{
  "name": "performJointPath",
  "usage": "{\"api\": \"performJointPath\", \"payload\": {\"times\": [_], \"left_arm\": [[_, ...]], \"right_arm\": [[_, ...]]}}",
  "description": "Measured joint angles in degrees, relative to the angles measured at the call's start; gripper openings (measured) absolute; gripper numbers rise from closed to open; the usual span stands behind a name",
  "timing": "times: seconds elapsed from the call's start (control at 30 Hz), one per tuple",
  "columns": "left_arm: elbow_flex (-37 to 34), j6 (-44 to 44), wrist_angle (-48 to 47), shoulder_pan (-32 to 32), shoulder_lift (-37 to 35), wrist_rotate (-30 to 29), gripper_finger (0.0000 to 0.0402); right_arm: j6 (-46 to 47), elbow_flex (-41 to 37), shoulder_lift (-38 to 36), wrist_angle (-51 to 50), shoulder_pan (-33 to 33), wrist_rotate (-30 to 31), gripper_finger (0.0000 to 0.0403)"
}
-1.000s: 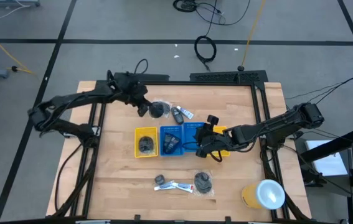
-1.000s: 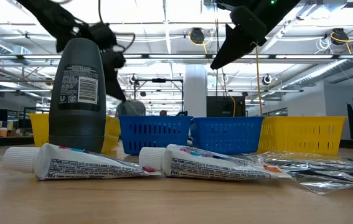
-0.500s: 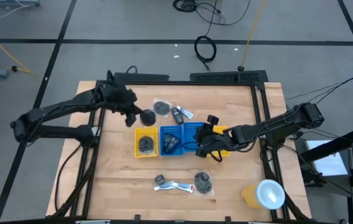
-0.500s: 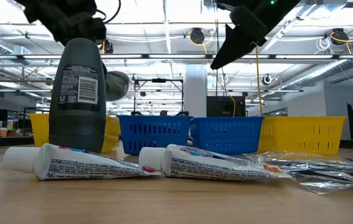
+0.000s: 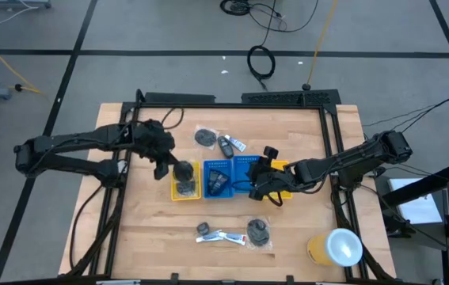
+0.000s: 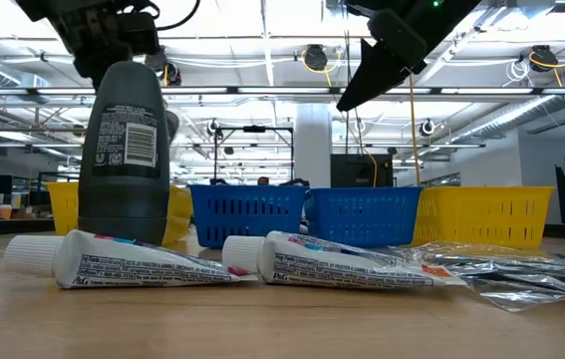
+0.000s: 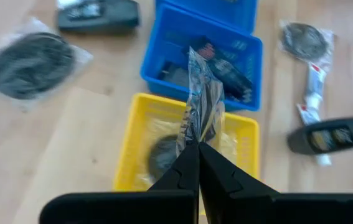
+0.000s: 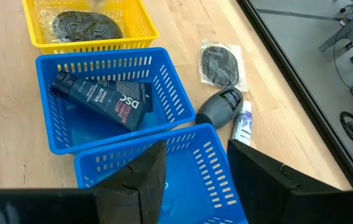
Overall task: Pick & Place Travel size toiletries
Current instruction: Put the hairbrush into the left yellow bin
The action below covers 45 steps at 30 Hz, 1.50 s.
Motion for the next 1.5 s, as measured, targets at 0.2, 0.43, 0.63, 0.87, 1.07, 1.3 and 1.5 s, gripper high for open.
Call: {"api": "performJointPath", "payload": {"times": [0.2, 0.43, 0.63, 0.87, 1.07, 1.3, 1.5], "left_arm": [[0.0, -2.2, 0.0, -5.6, 0.3, 0.0, 0.0000], [0.0, -4.3, 0.1, -9.8, 2.9, -3.7, 0.0000], [0.0, -5.0, 1.2, -10.5, 5.5, -4.3, 0.0000], [0.0, -5.1, 1.5, -10.5, 7.0, -4.6, 0.0000], [0.0, -5.6, 1.5, -10.5, 7.0, -4.5, 0.0004], [0.0, -6.0, 1.1, -10.5, 7.0, -4.9, 0.0049], [0.0, -5.1, 1.0, -10.2, 7.0, -11.7, 0.0106]], "right_arm": [[0.0, 0.0, 0.0, 0.1, 0.0, 0.0, 0.0167], [-0.1, 0.0, 0.0, 1.1, 0.0, 0.0, 0.0167], [-0.2, 0.0, 0.0, 1.2, 0.0, 0.0, 0.0167], [-0.2, 0.0, 0.0, 1.2, 0.0, 0.0, 0.0167], [-0.2, 0.0, 0.0, 1.2, 0.0, 0.0, 0.0167], [-0.2, 0.0, 0.0, 1.2, 0.0, 0.0, 0.0167], [-0.2, 0.0, 0.0, 1.2, 0.0, 0.0, 0.0167]]}}
